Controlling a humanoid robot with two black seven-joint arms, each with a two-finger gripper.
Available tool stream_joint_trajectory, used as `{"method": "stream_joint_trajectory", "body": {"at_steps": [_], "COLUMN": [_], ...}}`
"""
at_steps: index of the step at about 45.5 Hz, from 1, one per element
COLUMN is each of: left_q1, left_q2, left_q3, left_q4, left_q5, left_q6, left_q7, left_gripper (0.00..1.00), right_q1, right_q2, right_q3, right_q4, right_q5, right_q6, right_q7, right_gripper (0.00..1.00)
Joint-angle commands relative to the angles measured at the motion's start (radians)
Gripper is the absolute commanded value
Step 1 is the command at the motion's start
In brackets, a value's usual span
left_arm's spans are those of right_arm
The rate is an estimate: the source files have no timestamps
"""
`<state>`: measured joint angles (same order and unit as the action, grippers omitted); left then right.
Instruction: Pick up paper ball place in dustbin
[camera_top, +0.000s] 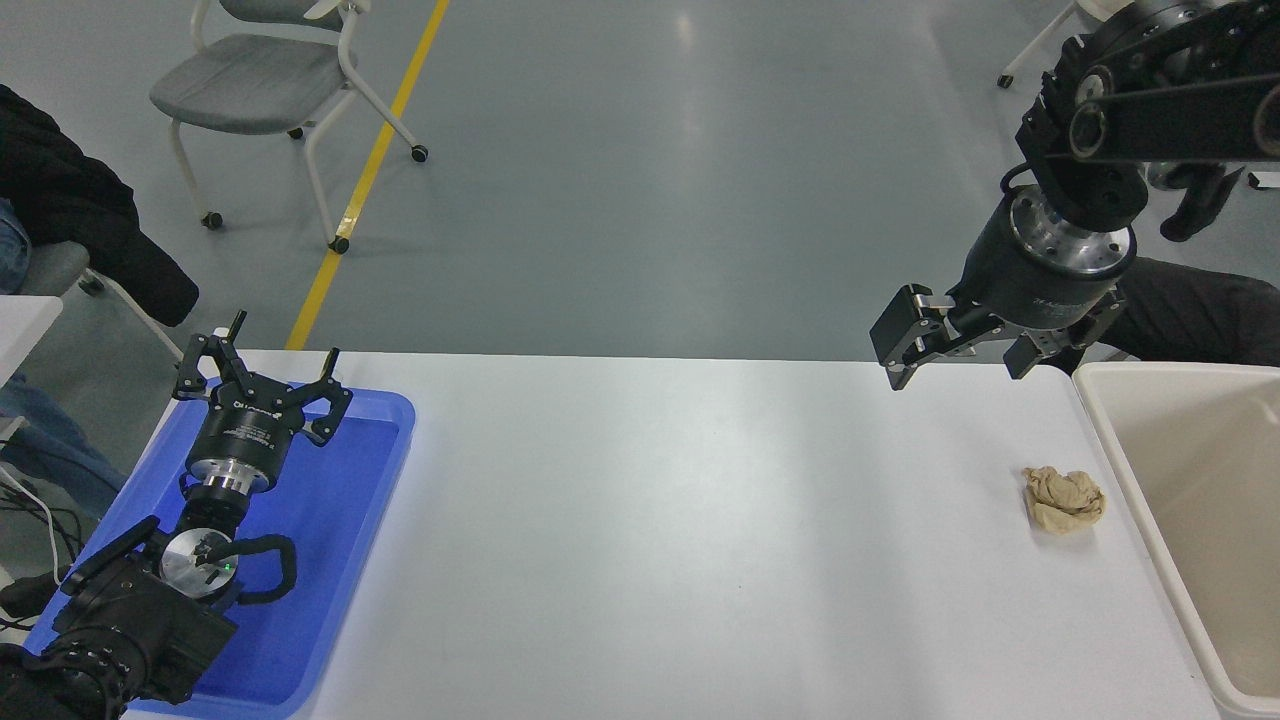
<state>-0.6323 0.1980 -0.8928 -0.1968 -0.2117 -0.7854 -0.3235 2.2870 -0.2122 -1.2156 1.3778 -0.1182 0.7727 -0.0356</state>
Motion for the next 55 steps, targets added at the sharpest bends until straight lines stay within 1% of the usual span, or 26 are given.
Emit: {"method": "stream_joint_trajectory", "body": {"at_steps": [1, 22, 33, 37, 45, 51, 55], "left_q1": [0.000, 0.000, 0.000, 0.000, 0.000, 0.000, 0.000], "left_q2": [-0.003, -0.005, -0.005, -0.005, -0.005, -0.005, -0.005], "left_q3": [0.000, 0.000, 0.000, 0.000, 0.000, 0.000, 0.000], "left_q4": [0.002, -0.001, 0.002, -0.001, -0.001, -0.001, -0.001], "left_q5": [0.000, 0.000, 0.000, 0.000, 0.000, 0.000, 0.000], "left_q6": [0.000, 0.000, 0.000, 0.000, 0.000, 0.000, 0.000], "left_q7": [-0.002, 0.003, 0.003, 0.003, 0.003, 0.003, 0.003], "left_gripper": [1.00, 1.00, 1.00, 1.00, 1.00, 1.00, 1.00], "right_q1": [-0.003, -0.070, -0.168, -0.213, -0.382, -0.567, -0.690], "right_q2": [-0.004, -0.022, -0.139, -0.223, -0.357, -0.406, -0.415], "right_q3": [0.001, 0.001, 0.010, 0.021, 0.155, 0.315, 0.401], "right_q4": [0.001, -0.016, -0.085, -0.120, -0.269, -0.414, -0.515], "right_q5": [0.003, -0.014, -0.118, -0.194, -0.412, -0.540, -0.610], "right_q6": [-0.001, -0.004, -0.010, -0.010, -0.012, -0.033, -0.096], "right_q7": [0.000, 0.002, 0.002, 0.002, 0.002, 0.002, 0.002], "right_gripper": [1.00, 1.00, 1.00, 1.00, 1.00, 1.00, 1.00]}}
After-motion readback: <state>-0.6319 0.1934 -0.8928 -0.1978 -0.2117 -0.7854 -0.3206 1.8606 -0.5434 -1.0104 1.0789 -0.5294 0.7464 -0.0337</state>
